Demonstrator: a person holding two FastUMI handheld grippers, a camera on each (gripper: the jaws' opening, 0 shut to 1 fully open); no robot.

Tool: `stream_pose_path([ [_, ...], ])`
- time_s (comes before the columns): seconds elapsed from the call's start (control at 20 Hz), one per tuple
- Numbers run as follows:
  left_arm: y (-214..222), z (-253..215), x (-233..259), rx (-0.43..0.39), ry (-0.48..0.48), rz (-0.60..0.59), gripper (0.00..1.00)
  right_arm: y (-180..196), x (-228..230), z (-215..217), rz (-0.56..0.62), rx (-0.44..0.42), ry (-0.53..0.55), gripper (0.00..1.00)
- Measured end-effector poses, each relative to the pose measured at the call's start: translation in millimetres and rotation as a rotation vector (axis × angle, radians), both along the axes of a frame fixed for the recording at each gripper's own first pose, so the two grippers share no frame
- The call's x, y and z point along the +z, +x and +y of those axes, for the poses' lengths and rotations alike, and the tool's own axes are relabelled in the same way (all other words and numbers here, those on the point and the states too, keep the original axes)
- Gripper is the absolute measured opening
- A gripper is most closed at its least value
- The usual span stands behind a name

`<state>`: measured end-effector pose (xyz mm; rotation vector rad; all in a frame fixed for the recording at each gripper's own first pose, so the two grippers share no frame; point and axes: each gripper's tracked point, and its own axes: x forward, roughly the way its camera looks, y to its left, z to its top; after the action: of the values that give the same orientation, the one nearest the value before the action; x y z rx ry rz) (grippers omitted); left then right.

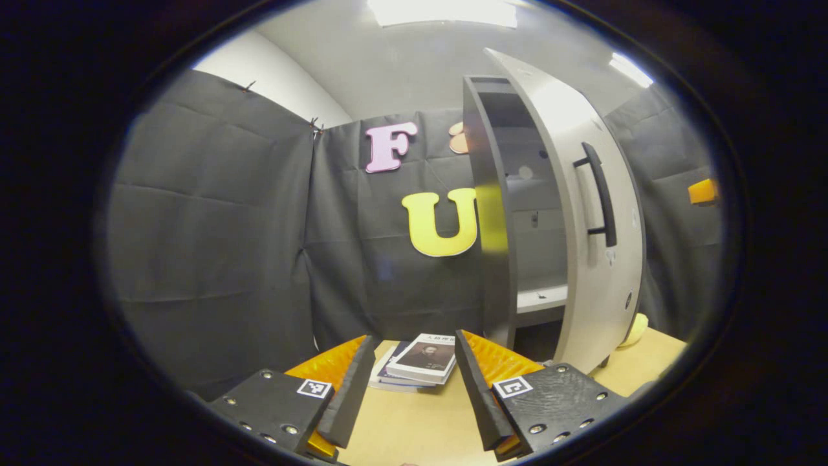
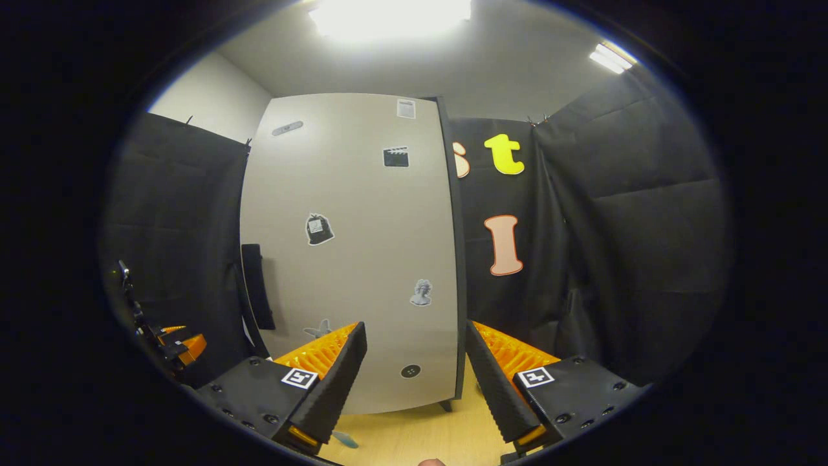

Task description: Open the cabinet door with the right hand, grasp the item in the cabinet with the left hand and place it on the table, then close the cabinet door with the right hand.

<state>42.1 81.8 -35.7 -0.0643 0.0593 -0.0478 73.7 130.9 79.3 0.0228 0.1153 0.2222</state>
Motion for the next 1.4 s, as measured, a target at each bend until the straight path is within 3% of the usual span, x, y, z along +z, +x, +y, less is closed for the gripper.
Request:
stream_pose_path([
  [0.15,0.6,-16.5,15.1,0.006,0.009,-0.008,0.75,3.6,-0.1,-23.7,-0.008,-0.009,0.002,0.92],
  [0.2,1.0,-21.0,19.1,0.007,0.013,-0.011,0.75,4.8,-0.4,-30.9,-0.01,-0.013,0.007,0.96],
  [0.35,2.0,-33.5,33.5,0.008,0.028,-0.021,0.75,8.9,-1.9,-51.4,-0.01,-0.026,0.023,0.92],
  [0.45,2.5,-40.6,42.0,0.01,0.039,-0.029,0.75,12.4,-4.1,-65.1,-0.011,-0.041,0.027,0.96],
  [0.65,-0.8,-55.5,52.5,0.009,0.047,-0.038,0.74,18.6,-8.0,-89.9,-0.016,-0.074,0.026,0.96],
  [0.7,-1.6,-57.2,55.7,0.01,0.048,-0.04,0.74,19.7,-9.1,-96.1,-0.018,-0.082,0.025,0.92],
  [0.75,-1.9,-58.9,58.1,0.01,0.049,-0.043,0.74,20.3,-10.2,-100.8,-0.019,-0.09,0.024,0.96],
  [0.8,-2.6,-60.0,60.0,0.012,0.05,-0.044,0.74,20.0,-11.4,-105.2,-0.019,-0.096,0.022,0.92],
  [0.85,-3.1,-61.5,62.0,0.011,0.049,-0.046,0.74,20.3,-12.7,-107.8,-0.018,-0.1,0.022,0.96],
  [0.9,-2.6,-63.4,61.6,0.012,0.048,-0.047,0.74,20.5,-13.3,-110.2,-0.017,-0.103,0.022,0.92],
  [0.95,-2.5,-63.9,62.9,0.013,0.048,-0.047,0.74,20.7,-14.2,-111.5,-0.016,-0.104,0.023,0.96],
  [1.05,-1.9,-66.4,62.2,0.013,0.045,-0.044,0.74,19.7,-16.4,-114.0,-0.014,-0.107,0.023,0.92],
  [1.1,-1.9,-66.9,62.8,0.013,0.045,-0.044,0.75,19.5,-16.6,-115.6,-0.013,-0.109,0.022,0.96],
  [1.4,-0.4,-66.8,68.1,0.016,0.051,-0.05,0.74,21.3,-14.7,-118.0,-0.018,-0.116,0.013,0.96],
])
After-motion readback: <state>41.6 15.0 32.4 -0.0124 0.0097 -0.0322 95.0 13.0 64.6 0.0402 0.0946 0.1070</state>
